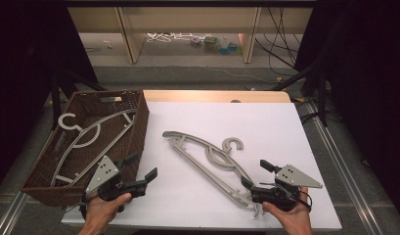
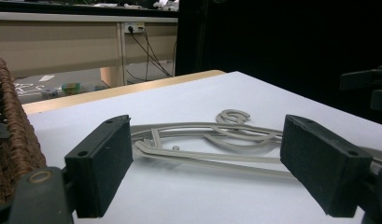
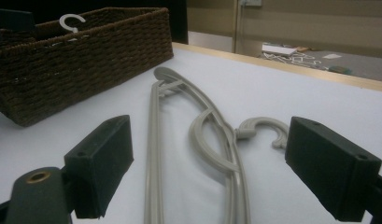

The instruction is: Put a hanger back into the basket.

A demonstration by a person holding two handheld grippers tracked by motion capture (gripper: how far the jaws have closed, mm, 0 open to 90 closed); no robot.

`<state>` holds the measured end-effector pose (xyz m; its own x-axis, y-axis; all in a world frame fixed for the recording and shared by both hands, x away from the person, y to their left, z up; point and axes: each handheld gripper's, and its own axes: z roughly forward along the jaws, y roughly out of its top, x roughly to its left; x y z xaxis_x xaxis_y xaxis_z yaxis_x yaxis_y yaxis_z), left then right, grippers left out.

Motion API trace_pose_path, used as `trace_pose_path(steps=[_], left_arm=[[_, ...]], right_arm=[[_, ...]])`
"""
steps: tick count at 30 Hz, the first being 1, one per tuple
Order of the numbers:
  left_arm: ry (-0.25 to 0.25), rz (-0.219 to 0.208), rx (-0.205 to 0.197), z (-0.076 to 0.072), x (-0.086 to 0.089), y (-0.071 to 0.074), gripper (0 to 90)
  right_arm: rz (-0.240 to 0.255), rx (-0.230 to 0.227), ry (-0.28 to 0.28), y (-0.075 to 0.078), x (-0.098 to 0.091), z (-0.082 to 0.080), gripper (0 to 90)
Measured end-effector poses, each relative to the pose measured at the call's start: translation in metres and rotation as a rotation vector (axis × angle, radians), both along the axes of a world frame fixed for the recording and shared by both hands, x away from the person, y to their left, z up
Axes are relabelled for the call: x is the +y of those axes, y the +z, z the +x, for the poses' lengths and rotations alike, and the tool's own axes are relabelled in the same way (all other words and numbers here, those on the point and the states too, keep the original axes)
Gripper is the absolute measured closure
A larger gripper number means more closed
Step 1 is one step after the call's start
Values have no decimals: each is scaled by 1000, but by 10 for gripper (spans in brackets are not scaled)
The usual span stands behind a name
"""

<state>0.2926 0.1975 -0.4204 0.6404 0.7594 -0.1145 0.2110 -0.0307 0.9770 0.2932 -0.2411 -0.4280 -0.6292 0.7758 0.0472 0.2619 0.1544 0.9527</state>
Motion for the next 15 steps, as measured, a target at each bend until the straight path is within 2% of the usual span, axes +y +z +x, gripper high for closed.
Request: trace_pose_path(steps=[3, 4, 7, 8, 11, 12, 14, 15], left_arm=[[-3, 17, -5, -1, -2, -3, 166], [-5, 24, -3, -1, -2, -4, 171], [-8, 26, 18, -1, -3, -8, 181], [-11, 28, 20, -1, -4, -8, 181], [-24, 28, 18, -1, -5, -10, 181], [-26, 39, 20, -2, -5, -10, 181], [-26, 35, 21, -2, -6, -10, 180], [-32, 19, 14, -2, -6, -11, 178]], right_arm=[[-1, 5, 11, -1, 1, 1, 161], [-20, 17, 10, -2, 0, 1, 161], [-24, 20, 18, -3, 2, 2, 161], [-37, 37, 23, -3, 2, 2, 161], [-44, 37, 24, -5, 3, 5, 161], [-70, 53, 22, -3, 3, 7, 161], [-69, 47, 17, -3, 4, 9, 161], [-88, 65, 24, -3, 4, 12, 161]])
